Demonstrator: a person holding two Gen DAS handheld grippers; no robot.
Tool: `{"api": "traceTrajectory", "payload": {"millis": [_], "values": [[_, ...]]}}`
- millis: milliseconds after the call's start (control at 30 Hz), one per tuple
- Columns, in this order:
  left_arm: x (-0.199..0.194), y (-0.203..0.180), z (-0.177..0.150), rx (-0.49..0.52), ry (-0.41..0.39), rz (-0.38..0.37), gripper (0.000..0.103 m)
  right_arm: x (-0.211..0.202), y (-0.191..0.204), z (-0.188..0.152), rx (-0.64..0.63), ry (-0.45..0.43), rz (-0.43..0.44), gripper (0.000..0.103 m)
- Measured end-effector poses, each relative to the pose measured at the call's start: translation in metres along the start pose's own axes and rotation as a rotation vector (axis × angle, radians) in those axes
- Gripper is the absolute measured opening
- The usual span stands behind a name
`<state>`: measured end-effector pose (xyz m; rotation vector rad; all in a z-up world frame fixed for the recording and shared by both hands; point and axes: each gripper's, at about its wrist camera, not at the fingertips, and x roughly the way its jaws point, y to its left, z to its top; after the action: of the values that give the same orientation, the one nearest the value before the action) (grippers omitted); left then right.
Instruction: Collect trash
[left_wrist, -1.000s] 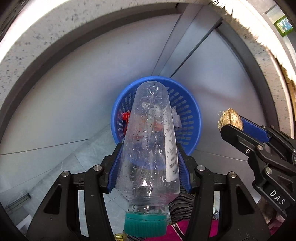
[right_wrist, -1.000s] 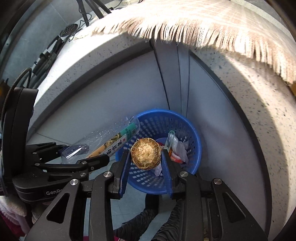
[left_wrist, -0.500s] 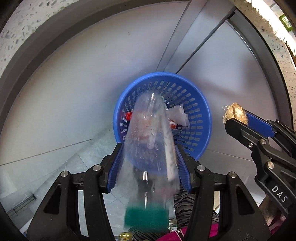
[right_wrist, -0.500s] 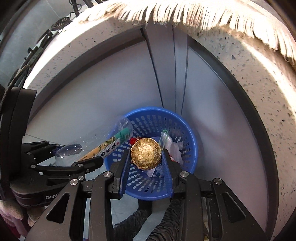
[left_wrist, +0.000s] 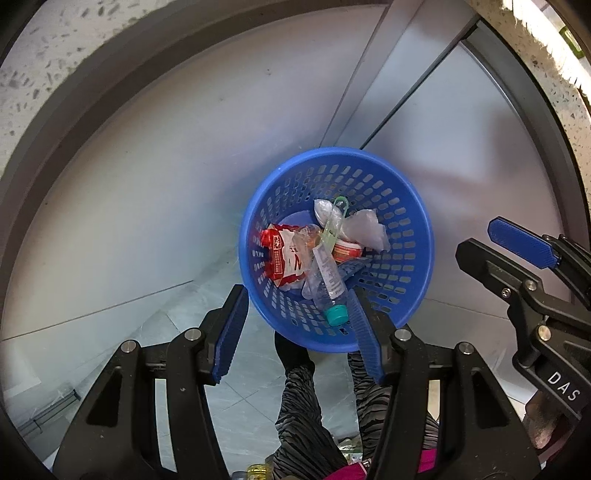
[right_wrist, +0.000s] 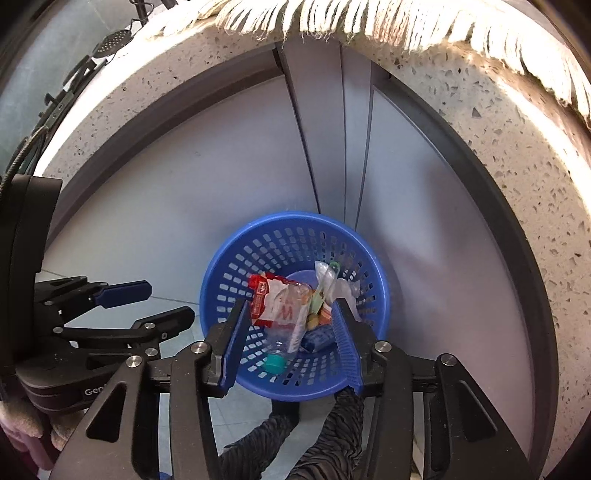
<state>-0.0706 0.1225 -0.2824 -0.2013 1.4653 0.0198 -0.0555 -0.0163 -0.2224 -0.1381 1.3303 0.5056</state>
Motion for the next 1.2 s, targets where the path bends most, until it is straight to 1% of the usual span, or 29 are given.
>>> {"api": "traceTrajectory", "payload": {"millis": [333, 667, 833, 1067, 1100, 1167, 1200], "values": [[-0.021, -0.001, 0.000, 0.007, -0.044, 0.012, 0.057, -0.020, 0.002, 0.004, 0.001, -0.033, 0.010, 0.044], [-0.061, -0.005, -0.002, 0.010, -0.120, 0.015, 0.057, -0.058, 0.000, 0.006, 0.011, -0.087, 0.036, 0.044], [-0.089, -0.012, -0.002, 0.016, -0.180, 0.014, 0.057, -0.082, -0.002, 0.008, 0.017, -0.121, 0.055, 0.044], [-0.134, -0.022, 0.003, 0.016, -0.268, -0.017, 0.057, -0.118, -0.012, 0.011, 0.031, -0.196, 0.070, 0.044], [-0.141, -0.025, 0.004, 0.017, -0.282, -0.018, 0.057, -0.124, -0.013, 0.011, 0.032, -0.208, 0.073, 0.045], [-0.153, -0.030, 0.007, 0.018, -0.310, -0.022, 0.058, -0.137, -0.019, 0.012, 0.041, -0.234, 0.079, 0.051], [-0.160, -0.032, 0.008, 0.017, -0.325, -0.026, 0.060, -0.144, -0.022, 0.012, 0.047, -0.249, 0.080, 0.052]]}}
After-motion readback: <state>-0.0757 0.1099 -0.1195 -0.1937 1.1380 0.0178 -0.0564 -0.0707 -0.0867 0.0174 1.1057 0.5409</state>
